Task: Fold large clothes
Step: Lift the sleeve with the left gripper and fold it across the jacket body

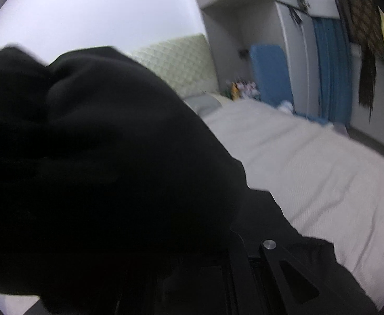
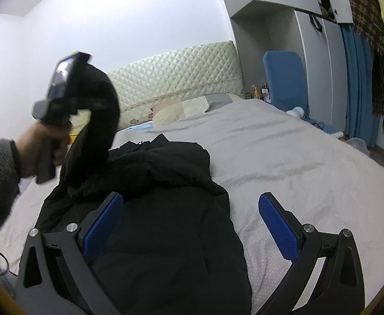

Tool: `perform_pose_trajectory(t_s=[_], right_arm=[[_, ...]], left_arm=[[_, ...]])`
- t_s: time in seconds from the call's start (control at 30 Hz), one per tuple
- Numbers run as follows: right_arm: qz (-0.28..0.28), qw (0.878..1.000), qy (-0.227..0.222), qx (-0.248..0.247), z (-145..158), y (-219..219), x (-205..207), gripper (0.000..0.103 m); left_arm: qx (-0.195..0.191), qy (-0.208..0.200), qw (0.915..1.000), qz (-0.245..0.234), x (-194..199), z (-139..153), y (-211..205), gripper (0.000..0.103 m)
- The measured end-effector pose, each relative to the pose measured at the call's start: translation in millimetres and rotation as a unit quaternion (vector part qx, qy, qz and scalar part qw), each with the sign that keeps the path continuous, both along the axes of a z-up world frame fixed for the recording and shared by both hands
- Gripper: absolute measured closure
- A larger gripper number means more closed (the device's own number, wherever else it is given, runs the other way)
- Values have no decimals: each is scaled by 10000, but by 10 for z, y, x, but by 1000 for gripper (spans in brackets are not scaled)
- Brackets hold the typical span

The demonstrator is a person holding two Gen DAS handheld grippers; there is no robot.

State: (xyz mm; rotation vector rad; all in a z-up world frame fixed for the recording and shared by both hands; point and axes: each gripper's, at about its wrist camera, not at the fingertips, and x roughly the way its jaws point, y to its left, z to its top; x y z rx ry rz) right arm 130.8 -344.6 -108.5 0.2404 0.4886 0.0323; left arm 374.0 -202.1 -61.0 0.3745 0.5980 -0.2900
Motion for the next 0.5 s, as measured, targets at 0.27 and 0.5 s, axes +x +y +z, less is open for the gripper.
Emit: perform_pose_trajectory(t_s=[0.27,0.5], right_arm=[[61,9998,146,151,-117,-40,124,0],[21,9993,310,204,-249,-84,229,0]], left_arm=[[277,720,9968,-190,306,-812,-438,86],[345,841,9955,-281,354,-1098,-625,84]])
